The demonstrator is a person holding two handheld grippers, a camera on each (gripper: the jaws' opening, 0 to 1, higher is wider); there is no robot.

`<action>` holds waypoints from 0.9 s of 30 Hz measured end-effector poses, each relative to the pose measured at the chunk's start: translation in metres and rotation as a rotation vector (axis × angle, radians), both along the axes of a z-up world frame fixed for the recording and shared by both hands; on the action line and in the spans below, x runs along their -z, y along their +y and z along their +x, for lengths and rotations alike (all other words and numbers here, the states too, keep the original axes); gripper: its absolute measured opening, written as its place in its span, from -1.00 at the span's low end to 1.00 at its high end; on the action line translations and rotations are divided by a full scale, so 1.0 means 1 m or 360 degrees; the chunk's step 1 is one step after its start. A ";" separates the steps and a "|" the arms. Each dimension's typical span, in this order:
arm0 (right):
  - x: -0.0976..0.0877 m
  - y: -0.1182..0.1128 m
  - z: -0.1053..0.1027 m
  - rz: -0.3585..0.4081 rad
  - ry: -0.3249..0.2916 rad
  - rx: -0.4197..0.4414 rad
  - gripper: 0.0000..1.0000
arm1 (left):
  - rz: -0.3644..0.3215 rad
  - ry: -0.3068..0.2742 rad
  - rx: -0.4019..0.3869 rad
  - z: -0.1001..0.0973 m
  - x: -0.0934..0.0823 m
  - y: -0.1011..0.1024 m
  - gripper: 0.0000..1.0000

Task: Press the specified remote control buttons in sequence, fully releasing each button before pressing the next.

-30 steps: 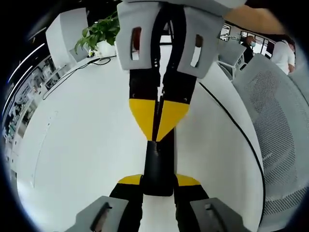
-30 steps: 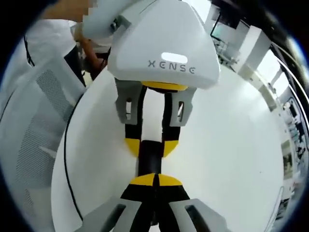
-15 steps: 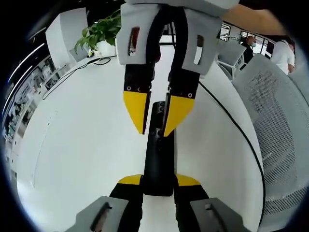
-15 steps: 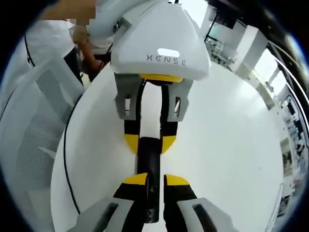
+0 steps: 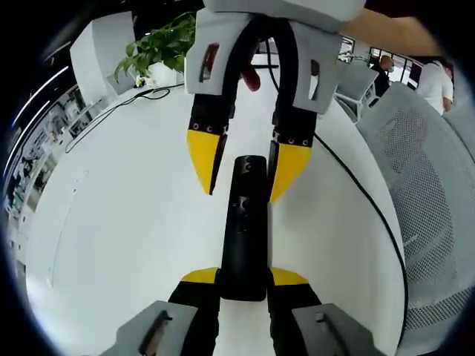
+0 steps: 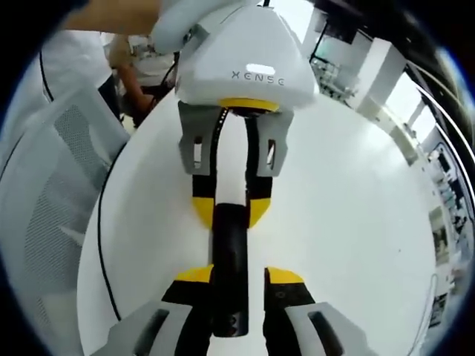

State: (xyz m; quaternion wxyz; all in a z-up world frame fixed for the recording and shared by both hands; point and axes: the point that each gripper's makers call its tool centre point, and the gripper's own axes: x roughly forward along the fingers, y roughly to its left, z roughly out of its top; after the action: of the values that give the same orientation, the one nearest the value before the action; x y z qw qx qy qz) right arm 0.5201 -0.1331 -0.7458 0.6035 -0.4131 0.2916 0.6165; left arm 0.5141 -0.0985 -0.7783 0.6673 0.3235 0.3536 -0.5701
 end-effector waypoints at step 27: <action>0.004 -0.038 -0.001 0.0040 0.0026 0.0090 -0.21 | -0.0003 -0.0003 -0.0005 0.000 0.000 0.000 -0.53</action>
State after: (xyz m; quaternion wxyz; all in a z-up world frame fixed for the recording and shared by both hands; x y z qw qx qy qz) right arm 0.5194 -0.1715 -0.7496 0.6234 -0.3919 0.3002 0.6063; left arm 0.5145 -0.0981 -0.7783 0.6689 0.3228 0.3530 -0.5690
